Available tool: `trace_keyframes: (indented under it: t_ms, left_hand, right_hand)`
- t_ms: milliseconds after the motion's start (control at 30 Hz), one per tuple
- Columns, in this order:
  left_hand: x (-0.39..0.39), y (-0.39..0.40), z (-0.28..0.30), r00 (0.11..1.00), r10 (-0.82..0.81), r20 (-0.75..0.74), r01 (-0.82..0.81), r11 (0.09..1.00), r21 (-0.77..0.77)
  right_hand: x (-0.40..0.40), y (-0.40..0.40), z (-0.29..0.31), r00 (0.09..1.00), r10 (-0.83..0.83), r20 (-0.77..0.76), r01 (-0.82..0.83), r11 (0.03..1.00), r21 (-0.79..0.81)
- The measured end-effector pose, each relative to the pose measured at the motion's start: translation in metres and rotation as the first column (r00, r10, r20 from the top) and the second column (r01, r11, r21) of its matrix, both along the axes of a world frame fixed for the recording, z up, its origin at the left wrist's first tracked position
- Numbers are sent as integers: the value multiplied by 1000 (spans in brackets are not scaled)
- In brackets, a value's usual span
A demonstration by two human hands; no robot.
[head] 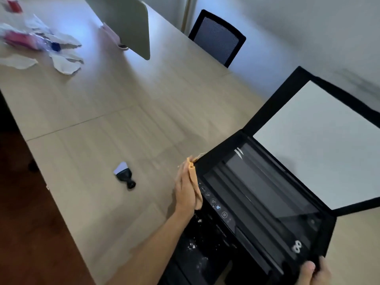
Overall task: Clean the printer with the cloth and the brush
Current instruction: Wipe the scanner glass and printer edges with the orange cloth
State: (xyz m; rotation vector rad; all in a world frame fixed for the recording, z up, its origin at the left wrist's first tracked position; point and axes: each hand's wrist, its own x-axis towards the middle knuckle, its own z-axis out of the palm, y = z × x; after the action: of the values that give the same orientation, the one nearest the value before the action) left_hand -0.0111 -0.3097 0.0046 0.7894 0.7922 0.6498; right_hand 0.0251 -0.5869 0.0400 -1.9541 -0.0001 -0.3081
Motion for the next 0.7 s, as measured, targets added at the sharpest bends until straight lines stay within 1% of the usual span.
trace_keyframes:
  t_ms: [33,67,100,133,200,233,300,367,433,467,500,533,567,633,667,700]
  left_hand:
    - [2,-3,2,1000,21,-5,-21,999,46]
    - [4,-3,0,999,37,30,-38,998,56]
    - [4,-2,3,995,91,39,-92,996,22]
    - [4,0,2,991,123,52,-122,992,-25]
    - [4,-7,-1,974,227,-12,-227,965,-130]
    - [2,-19,3,967,253,-37,-255,953,-163]
    - [-4,-54,8,961,239,-137,-260,950,-173]
    - [-7,-108,8,975,146,-167,-175,968,-179]
    - [-15,-164,18,985,57,-161,-75,991,-113]
    - [-20,-180,29,993,15,-114,-22,998,-61]
    - [-22,-186,34,996,19,-86,-20,1000,-9]
    - [-19,-182,32,996,51,-68,-47,997,62]
    - [-17,-166,33,991,90,-103,-73,985,155]
    - [-9,-120,24,970,207,-128,-147,917,371]
    - [-3,-94,14,964,238,-118,-168,890,424]
    - [0,-70,12,967,240,-81,-185,889,419]
  right_hand:
    - [1,-1,0,1000,-14,14,14,1000,-14]
    - [-7,1,6,999,-38,-23,37,997,-61]
    - [-10,1,10,999,-10,-39,9,999,-33]
    - [-9,-3,10,999,-10,-50,7,998,-68]
    - [-9,-15,1,996,-48,-75,40,993,-109]
    - [-11,-17,-1,996,-60,-60,51,989,-138]
    - [-14,-15,3,997,-68,-46,61,988,-140]
    - [-17,-11,9,997,-77,-33,71,987,-143]
    - [-16,-12,8,999,-46,-29,40,984,-175]
    - [-17,-15,6,998,-44,-46,34,979,-201]
    - [-17,-16,4,997,-54,-46,43,974,-221]
    - [-18,-15,4,996,-70,-48,57,971,-231]
    - [-19,-14,6,995,-89,-44,77,970,-232]
    - [-18,-13,9,994,-99,-43,87,970,-227]
    - [-19,-11,11,994,-94,-50,81,973,-216]
    - [-20,-11,12,995,-87,-57,73,976,-206]
